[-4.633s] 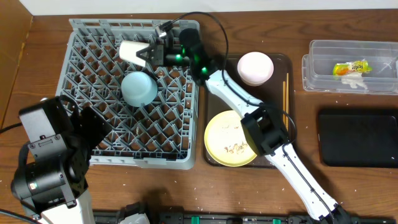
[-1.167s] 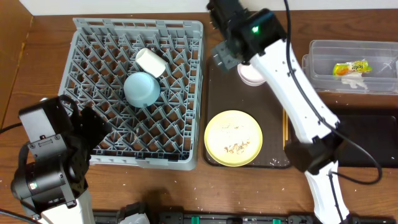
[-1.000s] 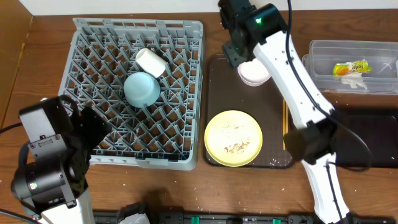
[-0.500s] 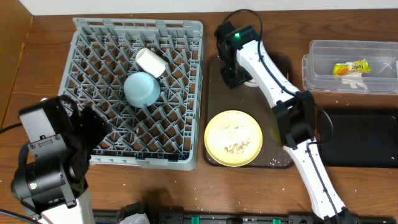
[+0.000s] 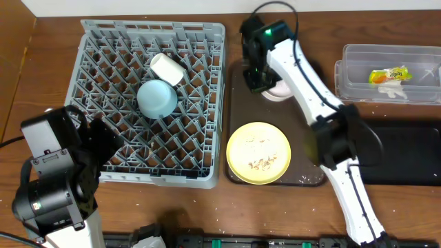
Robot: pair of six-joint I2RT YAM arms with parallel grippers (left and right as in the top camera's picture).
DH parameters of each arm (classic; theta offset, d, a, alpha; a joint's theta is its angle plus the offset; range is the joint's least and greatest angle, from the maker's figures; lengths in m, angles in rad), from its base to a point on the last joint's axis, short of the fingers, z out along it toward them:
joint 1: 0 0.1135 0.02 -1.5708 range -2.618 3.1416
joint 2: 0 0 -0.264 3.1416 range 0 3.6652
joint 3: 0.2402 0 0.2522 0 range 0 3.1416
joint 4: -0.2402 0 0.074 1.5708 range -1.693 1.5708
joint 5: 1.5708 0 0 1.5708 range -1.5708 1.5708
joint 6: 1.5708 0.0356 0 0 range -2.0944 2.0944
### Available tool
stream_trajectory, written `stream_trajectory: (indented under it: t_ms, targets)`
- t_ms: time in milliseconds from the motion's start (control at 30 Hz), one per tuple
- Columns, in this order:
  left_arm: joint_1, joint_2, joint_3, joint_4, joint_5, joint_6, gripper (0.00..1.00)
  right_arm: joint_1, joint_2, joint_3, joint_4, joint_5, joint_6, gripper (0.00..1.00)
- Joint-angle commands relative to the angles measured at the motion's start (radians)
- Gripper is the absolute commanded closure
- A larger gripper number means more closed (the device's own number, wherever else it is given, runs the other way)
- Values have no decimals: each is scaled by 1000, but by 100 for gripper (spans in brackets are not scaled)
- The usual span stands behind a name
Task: Sort waste into correct bins and load items into the dishwasher
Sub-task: 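Carry the pink bowl with the right gripper over the rack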
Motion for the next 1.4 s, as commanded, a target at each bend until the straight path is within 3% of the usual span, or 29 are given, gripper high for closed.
stream_trajectory:
  t_ms: [0,133,367,600,833,1067,1367]
  targets:
    - [4,1,11,-2,-11,-13,2,32,-198,11,39,-404,-30,99]
    - [4,1,11,-2,-11,-13,2,76,-260,11,160,-707,-32,99]
    - [4,1,11,-2,-11,-13,2,196,-208,9,359,-882,154,99]
    - [4,1,11,-2,-11,-13,2,317,-80,9,708,-1120,404,99]
    - [4,1,11,-2,-11,-13,2,379,16,9,944,-1143,685,99]
    - [4,1,11,-2,-11,-13,2,424,70,8,982,-1097,747,99]
    - [4,1,11,-2,-11,-13,2,465,131,8,1312,-1048,945,99]
